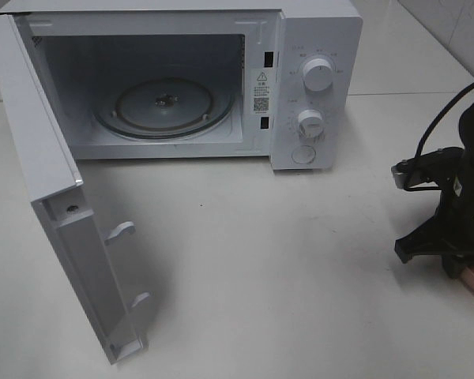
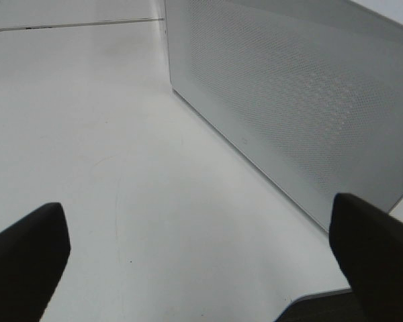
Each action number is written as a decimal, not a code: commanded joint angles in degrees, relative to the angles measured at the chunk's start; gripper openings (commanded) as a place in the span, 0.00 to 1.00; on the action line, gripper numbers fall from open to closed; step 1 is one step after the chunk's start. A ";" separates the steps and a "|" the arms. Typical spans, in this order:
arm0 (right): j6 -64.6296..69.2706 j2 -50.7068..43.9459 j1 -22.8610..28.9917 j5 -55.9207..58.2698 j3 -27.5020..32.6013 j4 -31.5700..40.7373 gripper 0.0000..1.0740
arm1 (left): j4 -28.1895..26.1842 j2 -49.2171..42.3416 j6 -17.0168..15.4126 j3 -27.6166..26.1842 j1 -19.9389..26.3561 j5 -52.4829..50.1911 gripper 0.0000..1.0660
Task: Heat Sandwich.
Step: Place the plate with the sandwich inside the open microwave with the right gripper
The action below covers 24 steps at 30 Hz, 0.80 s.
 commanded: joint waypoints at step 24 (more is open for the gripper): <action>11.57 -3.90 10.26 10.77 -0.06 -11.97 0.00 | -0.34 -1.15 -0.11 0.17 0.06 -0.86 0.95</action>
